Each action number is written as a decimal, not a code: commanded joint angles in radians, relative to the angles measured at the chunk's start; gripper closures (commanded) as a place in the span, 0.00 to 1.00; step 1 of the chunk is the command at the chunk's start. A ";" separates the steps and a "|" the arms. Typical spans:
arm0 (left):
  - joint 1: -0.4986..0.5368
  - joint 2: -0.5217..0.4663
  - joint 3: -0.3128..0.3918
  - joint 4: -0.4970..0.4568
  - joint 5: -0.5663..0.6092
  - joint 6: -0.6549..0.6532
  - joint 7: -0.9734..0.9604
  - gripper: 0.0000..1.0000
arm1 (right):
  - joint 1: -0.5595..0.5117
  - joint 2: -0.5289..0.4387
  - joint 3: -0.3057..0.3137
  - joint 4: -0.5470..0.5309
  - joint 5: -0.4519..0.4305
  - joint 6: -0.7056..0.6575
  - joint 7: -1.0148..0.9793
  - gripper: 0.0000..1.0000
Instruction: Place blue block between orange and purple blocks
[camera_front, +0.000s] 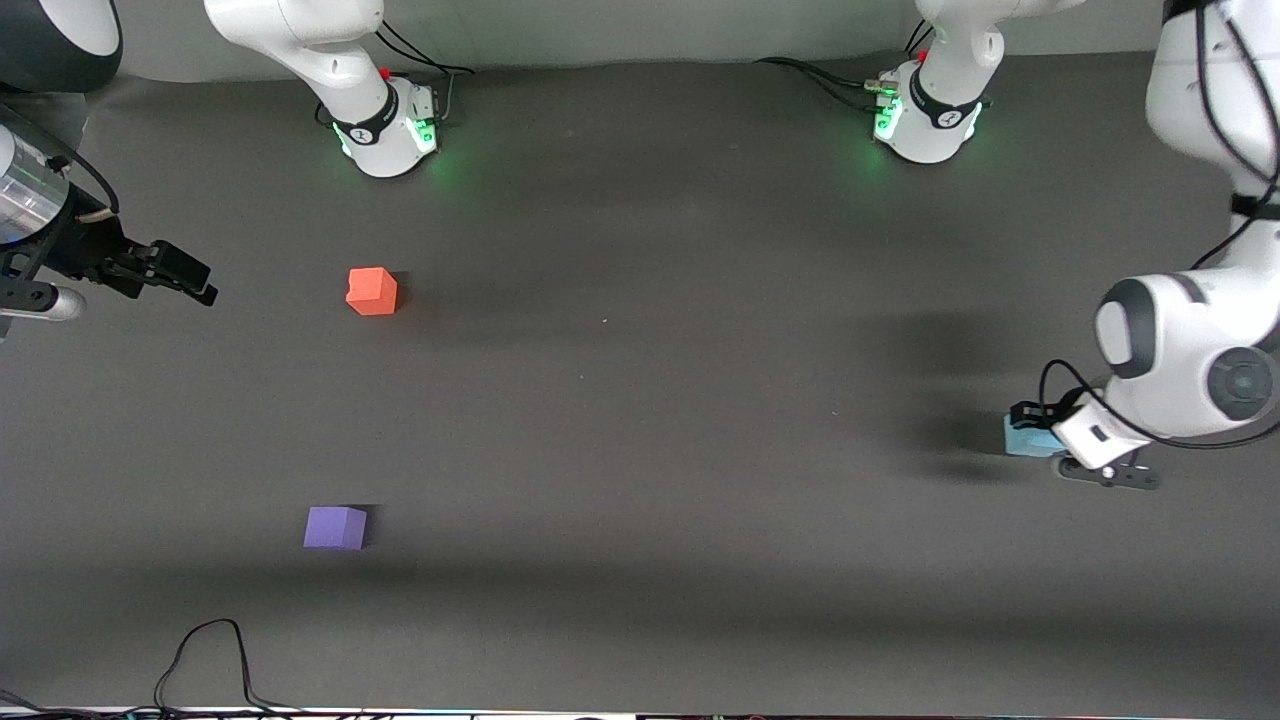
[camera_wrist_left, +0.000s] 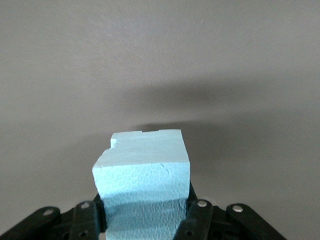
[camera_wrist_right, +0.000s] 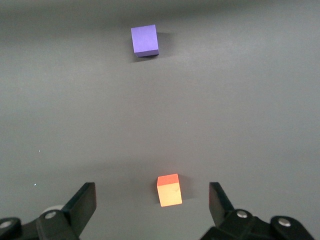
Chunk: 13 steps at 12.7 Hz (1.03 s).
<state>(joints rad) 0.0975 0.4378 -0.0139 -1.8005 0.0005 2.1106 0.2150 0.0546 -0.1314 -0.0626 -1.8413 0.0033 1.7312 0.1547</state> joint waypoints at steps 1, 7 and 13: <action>-0.076 -0.088 -0.006 0.105 0.003 -0.183 -0.144 0.54 | -0.001 -0.014 -0.014 -0.016 0.009 0.014 -0.020 0.00; -0.537 -0.013 -0.006 0.351 -0.002 -0.324 -0.812 0.54 | -0.001 -0.007 -0.052 -0.016 0.004 0.014 -0.020 0.00; -0.938 0.287 -0.004 0.553 0.029 -0.181 -1.195 0.54 | 0.008 0.013 -0.045 -0.013 0.004 0.019 -0.020 0.00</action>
<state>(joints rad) -0.7609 0.5953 -0.0437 -1.3741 0.0117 1.9019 -0.9134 0.0563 -0.1243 -0.1084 -1.8469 0.0033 1.7312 0.1536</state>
